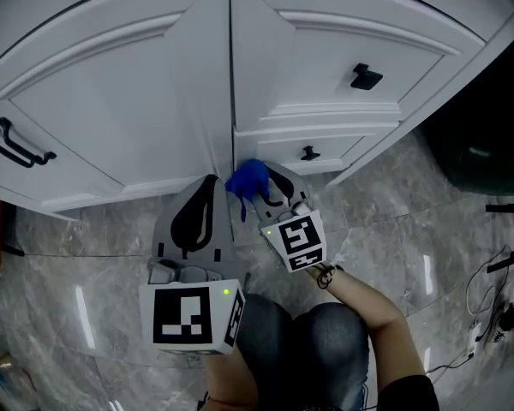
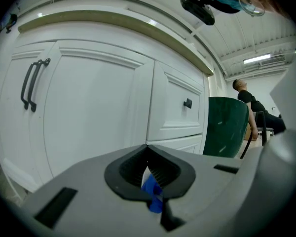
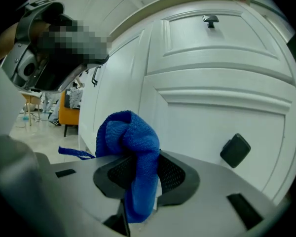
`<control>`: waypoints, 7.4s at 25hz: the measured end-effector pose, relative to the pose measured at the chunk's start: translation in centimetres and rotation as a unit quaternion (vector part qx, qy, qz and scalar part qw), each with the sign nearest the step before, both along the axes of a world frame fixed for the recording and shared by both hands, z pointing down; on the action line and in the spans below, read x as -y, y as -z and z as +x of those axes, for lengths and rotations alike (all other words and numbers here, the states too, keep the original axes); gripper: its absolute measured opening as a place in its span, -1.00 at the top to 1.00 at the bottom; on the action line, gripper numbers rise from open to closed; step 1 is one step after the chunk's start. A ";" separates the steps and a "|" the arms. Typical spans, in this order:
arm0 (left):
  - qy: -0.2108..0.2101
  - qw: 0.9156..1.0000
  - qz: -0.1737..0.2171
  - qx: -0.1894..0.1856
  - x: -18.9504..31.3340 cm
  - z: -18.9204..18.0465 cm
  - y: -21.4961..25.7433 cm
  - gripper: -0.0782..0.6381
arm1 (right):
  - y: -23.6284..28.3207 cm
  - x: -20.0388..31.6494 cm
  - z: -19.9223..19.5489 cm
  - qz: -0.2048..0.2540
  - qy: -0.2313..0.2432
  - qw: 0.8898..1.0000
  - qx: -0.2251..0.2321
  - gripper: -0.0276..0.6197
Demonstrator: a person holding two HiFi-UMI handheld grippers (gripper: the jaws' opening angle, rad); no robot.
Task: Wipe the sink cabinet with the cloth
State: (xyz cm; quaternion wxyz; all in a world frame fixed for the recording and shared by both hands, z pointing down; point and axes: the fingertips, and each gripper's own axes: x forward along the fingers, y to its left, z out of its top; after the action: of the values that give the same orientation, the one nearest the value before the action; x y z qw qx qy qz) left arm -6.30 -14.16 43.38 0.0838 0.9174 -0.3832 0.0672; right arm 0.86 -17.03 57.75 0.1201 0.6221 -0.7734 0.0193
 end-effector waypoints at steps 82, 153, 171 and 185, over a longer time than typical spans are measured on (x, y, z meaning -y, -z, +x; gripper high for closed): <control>-0.050 0.999 -0.018 0.006 -0.8 5.7 -2.0 0.78 | -2.3 -4.9 16.7 0.011 -0.193 0.981 -0.019 0.56; -0.003 1.000 0.005 0.006 0.3 1.3 -0.5 0.78 | -8.1 -0.6 -0.2 -0.072 -0.003 0.994 0.077 0.56; -0.009 1.000 0.004 0.007 0.3 1.6 -0.7 0.78 | -9.3 0.4 -0.3 -0.084 -0.006 0.992 0.097 0.56; -0.011 1.000 0.000 0.016 0.6 2.5 -1.5 0.78 | -9.2 -0.2 1.4 -0.065 -0.020 0.994 0.085 0.56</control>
State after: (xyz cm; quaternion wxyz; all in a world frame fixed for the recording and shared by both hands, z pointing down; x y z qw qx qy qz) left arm -3.83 -14.79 44.90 0.0769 0.9206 -0.3739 0.0825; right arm 2.29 -16.83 66.91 0.0936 0.6244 -0.7654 0.1249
